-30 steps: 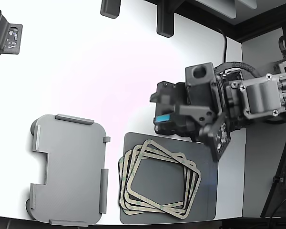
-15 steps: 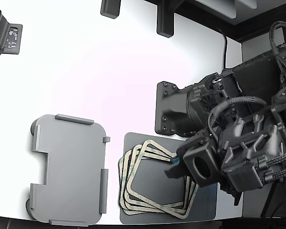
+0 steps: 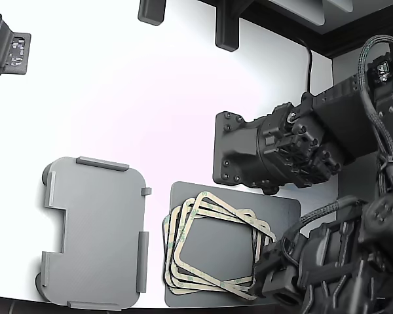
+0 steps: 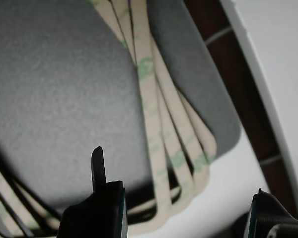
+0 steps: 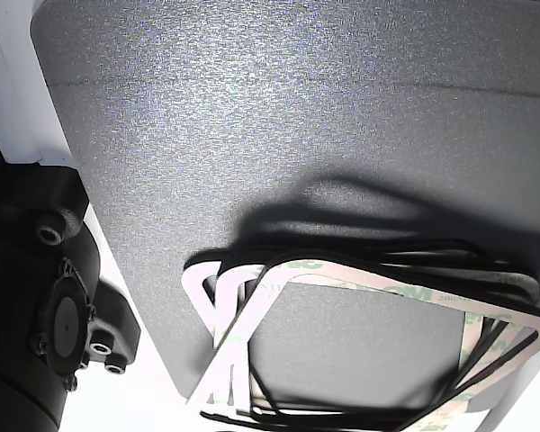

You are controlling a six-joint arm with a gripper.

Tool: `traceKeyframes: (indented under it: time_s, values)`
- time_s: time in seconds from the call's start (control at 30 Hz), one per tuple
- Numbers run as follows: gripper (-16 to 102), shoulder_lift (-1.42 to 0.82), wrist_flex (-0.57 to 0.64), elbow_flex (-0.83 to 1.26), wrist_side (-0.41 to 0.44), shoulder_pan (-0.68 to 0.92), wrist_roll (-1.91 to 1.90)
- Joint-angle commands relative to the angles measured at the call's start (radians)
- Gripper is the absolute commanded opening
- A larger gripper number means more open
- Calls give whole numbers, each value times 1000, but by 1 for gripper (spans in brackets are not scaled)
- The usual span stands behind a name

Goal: Grab top frame and put it into gray box.

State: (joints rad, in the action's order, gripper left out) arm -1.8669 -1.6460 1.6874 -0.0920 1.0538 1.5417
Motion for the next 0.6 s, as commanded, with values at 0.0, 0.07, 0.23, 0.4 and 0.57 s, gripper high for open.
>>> traceKeyframes:
  time_s: [0.0, 0.07, 0.23, 0.4, 0.57]
  values:
    - [100, 63, -2, -55, -9, 21, -74]
    - [100, 126, -6, -95, 3, 52, -115]
    - [100, 227, -8, -147, 64, 143, -181]
    - [100, 282, 17, -155, 75, 183, -210]
    - [99, 362, -8, -196, 94, 212, -193]
